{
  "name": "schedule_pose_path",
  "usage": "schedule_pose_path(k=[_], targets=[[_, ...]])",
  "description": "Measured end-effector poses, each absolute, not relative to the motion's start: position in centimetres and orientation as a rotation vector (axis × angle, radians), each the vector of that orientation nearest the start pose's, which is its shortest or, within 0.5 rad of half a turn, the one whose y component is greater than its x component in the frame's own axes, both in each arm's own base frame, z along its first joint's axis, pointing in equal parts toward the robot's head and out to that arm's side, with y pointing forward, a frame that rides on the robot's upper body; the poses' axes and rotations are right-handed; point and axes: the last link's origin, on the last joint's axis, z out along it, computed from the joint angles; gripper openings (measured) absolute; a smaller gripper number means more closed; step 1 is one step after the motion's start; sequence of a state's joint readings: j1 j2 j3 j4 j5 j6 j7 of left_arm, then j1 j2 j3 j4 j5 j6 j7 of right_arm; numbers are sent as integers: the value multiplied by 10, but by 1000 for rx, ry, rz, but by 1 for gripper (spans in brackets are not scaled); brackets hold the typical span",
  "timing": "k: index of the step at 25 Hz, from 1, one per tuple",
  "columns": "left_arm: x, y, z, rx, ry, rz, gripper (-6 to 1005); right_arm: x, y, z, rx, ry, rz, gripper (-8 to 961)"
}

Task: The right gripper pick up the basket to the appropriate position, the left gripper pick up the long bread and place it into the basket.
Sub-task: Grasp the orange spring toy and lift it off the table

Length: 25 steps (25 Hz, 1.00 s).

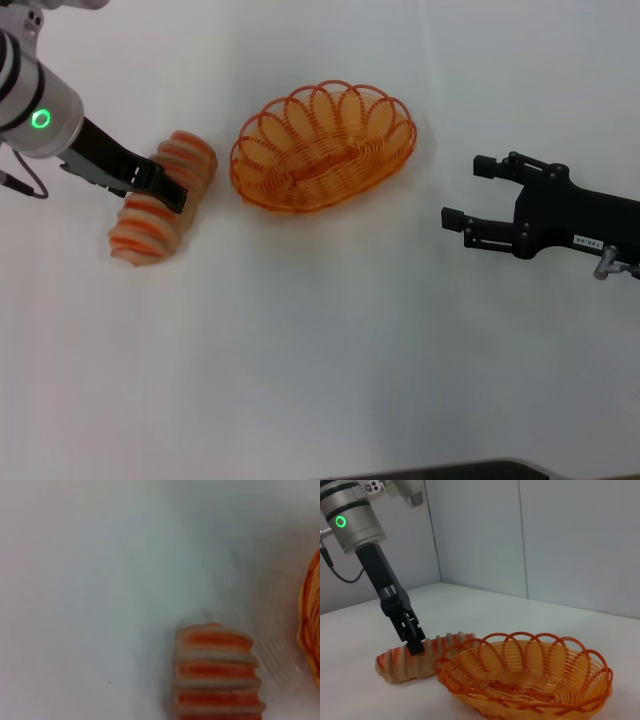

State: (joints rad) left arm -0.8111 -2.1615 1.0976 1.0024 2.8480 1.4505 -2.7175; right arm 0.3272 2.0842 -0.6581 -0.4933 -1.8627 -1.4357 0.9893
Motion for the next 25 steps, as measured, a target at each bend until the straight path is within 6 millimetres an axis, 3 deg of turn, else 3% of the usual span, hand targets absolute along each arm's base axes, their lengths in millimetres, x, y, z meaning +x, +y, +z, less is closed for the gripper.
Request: schedule_pose_path(k=[22,25], targets=[[-206,390,-33,-2327,-1276,528,764,332,275,-17,-2497,576,651,889],[-206,389,-33,-2333,-1274,529,701,332,274,-17,-2497,577,652,888]])
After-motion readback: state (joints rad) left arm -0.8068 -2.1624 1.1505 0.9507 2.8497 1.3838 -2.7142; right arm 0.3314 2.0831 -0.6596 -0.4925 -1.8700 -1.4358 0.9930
